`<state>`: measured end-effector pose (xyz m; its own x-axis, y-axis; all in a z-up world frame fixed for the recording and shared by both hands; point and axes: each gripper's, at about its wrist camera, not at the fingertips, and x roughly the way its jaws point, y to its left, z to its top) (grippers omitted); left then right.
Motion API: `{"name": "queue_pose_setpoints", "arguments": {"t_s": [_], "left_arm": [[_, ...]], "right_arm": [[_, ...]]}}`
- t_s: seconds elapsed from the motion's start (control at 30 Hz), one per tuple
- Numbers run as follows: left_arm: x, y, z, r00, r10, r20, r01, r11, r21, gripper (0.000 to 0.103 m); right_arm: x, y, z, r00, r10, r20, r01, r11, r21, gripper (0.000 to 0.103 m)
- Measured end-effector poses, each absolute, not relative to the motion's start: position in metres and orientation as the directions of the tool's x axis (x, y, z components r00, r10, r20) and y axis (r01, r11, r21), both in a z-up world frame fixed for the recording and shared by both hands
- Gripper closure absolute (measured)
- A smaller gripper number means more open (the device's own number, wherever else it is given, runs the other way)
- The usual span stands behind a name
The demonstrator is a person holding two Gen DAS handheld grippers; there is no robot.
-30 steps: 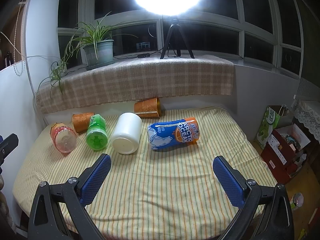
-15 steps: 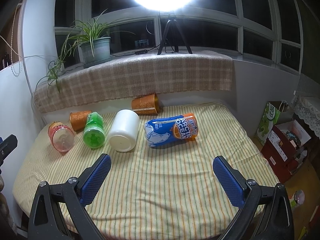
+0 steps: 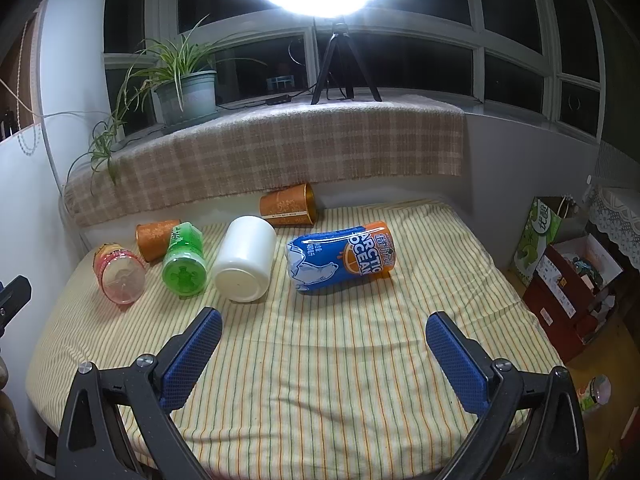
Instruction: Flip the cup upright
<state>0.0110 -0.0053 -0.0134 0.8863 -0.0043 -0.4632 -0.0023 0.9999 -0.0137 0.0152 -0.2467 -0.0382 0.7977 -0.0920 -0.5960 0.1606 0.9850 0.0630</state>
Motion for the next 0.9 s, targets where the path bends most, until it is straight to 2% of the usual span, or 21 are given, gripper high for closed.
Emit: {"name": "queue_pose_setpoints", "arguments": {"t_s": [0.6, 0.9], "left_arm": [[0.007, 0.025, -0.031, 0.854, 0.021, -0.519, -0.046, 0.998, -0.035, 0.0], [0.01, 0.037, -0.038, 0.834, 0.033, -0.551, -0.064, 0.997, -0.037, 0.0]], "right_arm": [[0.031, -0.272, -0.059, 0.748, -0.053, -0.661, 0.217, 0.962, 0.168, 0.0], [0.069, -0.299, -0.08, 0.7, 0.033, -0.713, 0.291, 0.899, 0.328, 0.0]]}}
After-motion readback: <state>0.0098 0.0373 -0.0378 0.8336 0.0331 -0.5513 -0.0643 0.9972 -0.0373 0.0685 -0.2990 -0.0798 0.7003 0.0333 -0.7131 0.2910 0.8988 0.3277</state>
